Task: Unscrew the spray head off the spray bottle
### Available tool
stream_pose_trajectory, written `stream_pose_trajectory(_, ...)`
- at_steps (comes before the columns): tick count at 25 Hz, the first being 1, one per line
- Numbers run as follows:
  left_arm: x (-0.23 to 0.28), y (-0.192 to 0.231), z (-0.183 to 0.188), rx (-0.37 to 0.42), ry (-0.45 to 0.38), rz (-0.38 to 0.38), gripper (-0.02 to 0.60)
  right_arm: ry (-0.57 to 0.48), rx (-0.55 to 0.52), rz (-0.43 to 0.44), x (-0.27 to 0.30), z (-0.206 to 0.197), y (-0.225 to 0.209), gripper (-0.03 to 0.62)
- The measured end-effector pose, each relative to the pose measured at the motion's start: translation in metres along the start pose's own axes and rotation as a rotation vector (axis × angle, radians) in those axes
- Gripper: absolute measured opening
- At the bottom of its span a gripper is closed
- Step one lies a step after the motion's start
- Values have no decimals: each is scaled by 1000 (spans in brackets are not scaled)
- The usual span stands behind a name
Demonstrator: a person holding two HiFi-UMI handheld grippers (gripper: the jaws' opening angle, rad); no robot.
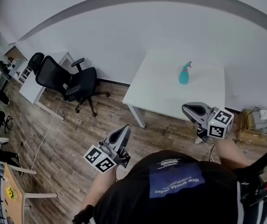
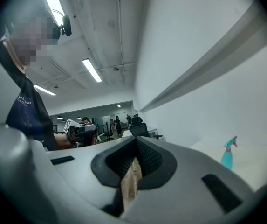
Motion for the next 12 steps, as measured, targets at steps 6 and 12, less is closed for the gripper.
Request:
stream_pose_trajectory(6,88,43,-14,-42,30,-91,3,-2,-5,-65,-4,12,-73,-9)
stream_pose_trajectory(12,156,74,-40,-87,72,-202,3,2,24,-179,-28,-3,-129,-9)
Point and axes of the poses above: the fingertips, and each gripper's own axes: x forward along the fingers, y to its left, z out of its top, the point moved 4 cm from there along -x, backward along the fingers, and after that the axes turned 13 degrees about -z, right-handed, at the moved point
